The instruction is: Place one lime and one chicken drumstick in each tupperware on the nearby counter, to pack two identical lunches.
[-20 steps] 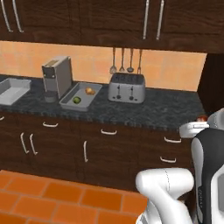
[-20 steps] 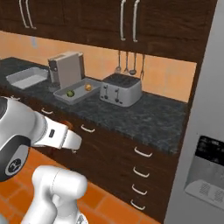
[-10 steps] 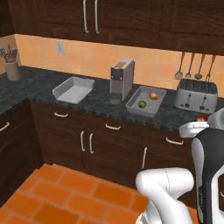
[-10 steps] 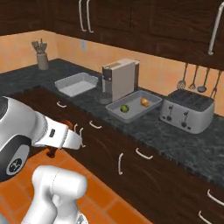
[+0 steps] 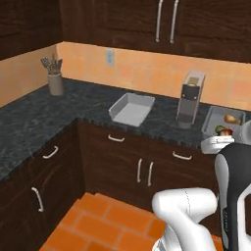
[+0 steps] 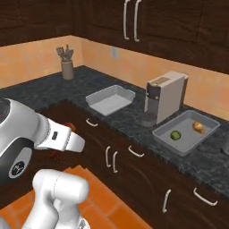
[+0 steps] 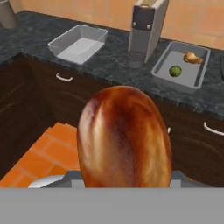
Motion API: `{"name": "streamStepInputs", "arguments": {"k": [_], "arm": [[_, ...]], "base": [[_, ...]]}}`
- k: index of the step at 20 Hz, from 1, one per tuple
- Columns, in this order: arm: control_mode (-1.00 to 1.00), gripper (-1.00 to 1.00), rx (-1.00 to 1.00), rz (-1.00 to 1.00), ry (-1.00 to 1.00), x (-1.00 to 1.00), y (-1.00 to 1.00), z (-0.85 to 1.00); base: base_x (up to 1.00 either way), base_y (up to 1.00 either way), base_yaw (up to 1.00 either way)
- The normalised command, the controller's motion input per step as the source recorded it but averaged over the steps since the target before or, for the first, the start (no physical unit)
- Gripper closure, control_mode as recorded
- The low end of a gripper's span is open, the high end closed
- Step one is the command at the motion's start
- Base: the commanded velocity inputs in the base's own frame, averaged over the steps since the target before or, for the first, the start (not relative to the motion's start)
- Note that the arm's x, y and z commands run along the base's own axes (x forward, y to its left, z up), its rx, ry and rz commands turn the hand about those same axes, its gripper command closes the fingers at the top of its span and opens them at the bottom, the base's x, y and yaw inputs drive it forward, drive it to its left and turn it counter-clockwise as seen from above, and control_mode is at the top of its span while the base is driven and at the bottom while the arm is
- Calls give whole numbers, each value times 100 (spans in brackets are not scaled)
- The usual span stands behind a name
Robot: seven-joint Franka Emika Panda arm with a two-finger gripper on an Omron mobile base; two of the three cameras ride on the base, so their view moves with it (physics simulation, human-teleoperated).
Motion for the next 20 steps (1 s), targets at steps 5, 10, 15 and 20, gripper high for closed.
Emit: {"name": "streamStepInputs", "arguments": {"k": [5, 10, 15, 20], "arm": [[100, 100, 0, 0, 0, 0, 0, 0], [100, 100, 0, 0, 0, 0, 0, 0], [100, 100, 0, 0, 0, 0, 0, 0], [100, 100, 0, 0, 0, 0, 0, 0]], "base": [[100, 65, -3], [100, 18, -15], [100, 21, -17], [85, 17, -24]]}}
